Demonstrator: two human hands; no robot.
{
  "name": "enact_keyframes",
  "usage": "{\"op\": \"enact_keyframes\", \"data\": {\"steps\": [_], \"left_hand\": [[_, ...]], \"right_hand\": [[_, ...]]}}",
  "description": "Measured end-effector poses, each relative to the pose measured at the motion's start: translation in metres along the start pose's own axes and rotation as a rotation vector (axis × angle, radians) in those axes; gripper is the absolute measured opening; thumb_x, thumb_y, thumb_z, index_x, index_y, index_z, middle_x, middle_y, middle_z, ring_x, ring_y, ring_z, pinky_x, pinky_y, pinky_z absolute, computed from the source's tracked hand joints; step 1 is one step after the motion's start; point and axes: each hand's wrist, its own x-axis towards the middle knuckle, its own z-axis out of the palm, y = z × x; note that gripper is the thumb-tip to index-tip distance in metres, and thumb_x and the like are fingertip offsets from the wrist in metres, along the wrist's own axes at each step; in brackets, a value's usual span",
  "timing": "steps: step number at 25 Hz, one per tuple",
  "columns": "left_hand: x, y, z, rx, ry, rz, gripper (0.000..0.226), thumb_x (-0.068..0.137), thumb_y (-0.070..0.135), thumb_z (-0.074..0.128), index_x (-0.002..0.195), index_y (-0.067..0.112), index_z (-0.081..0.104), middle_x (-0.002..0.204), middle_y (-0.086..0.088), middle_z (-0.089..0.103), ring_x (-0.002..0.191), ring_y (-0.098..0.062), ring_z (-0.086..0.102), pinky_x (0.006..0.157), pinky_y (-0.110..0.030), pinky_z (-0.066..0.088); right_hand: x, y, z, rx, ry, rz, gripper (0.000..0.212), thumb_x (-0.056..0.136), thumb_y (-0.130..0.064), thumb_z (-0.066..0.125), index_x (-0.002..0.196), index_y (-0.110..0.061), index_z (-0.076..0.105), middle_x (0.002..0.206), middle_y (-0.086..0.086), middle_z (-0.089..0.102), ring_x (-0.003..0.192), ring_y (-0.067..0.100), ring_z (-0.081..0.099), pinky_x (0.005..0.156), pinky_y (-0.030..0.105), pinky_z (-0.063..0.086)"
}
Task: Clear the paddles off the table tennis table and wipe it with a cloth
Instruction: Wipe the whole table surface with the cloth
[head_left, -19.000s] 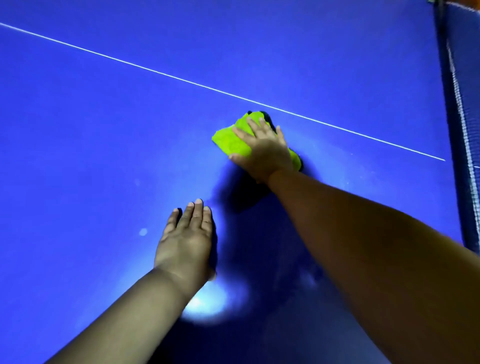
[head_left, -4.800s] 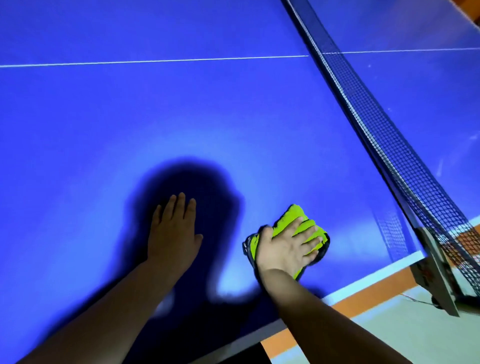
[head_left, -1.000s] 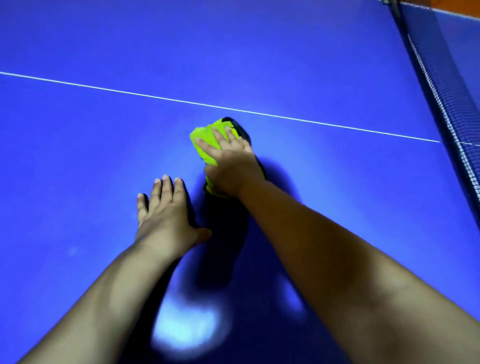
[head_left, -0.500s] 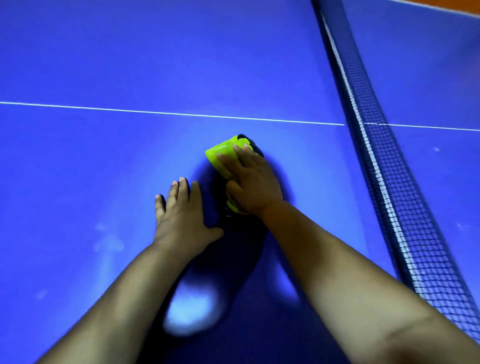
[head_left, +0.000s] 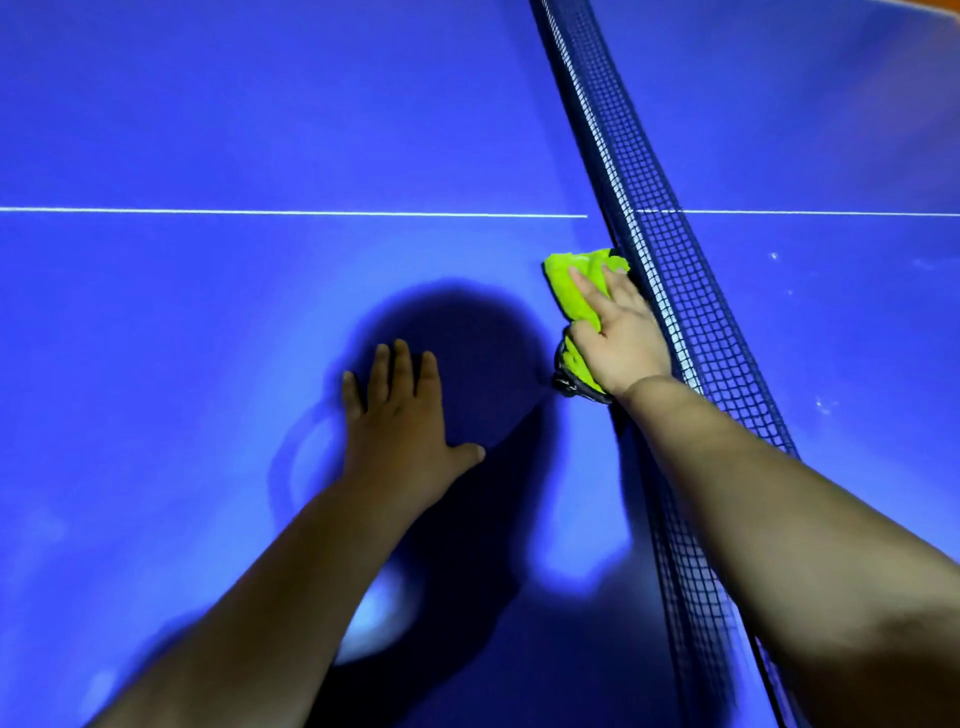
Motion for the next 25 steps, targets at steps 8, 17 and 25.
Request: {"op": "enact_keyframes", "data": {"steps": [8, 17, 25], "left_hand": [[-0.044, -0.079, -0.013, -0.037, -0.043, -0.052, 0.110, 0.075, 0.067, 0.056, 0.148, 0.019, -0.010, 0.154, -0.010, -0.020, 0.141, -0.025, -0.020, 0.113, -0.050, -0.008], [-0.120, -0.246, -0.030, -0.045, 0.031, -0.152, 0.103, 0.076, 0.061, 0.060, 0.149, 0.018, 0.002, 0.157, -0.009, -0.008, 0.144, -0.023, -0.007, 0.115, -0.046, 0.001], [-0.188, -0.367, -0.032, -0.036, 0.109, -0.128, 0.092, 0.080, 0.054, 0.059, 0.149, 0.016, 0.012, 0.157, -0.006, 0.005, 0.144, -0.020, 0.007, 0.115, -0.039, 0.008]], "right_hand": [[-0.078, -0.050, 0.009, -0.012, 0.041, 0.286, 0.072, 0.075, -0.043, 0.033, 0.147, -0.039, 0.029, 0.160, 0.003, 0.014, 0.148, 0.020, 0.004, 0.118, 0.034, 0.001], [-0.104, -0.246, 0.079, -0.062, -0.015, 0.168, 0.061, 0.093, -0.036, 0.044, 0.149, -0.042, 0.022, 0.161, 0.001, 0.009, 0.148, 0.020, -0.002, 0.119, 0.039, -0.003], [-0.132, -0.424, 0.151, -0.182, -0.074, -0.215, 0.059, 0.093, -0.040, 0.046, 0.149, -0.037, 0.026, 0.159, 0.009, 0.018, 0.147, 0.033, 0.009, 0.116, 0.048, 0.010]]}}
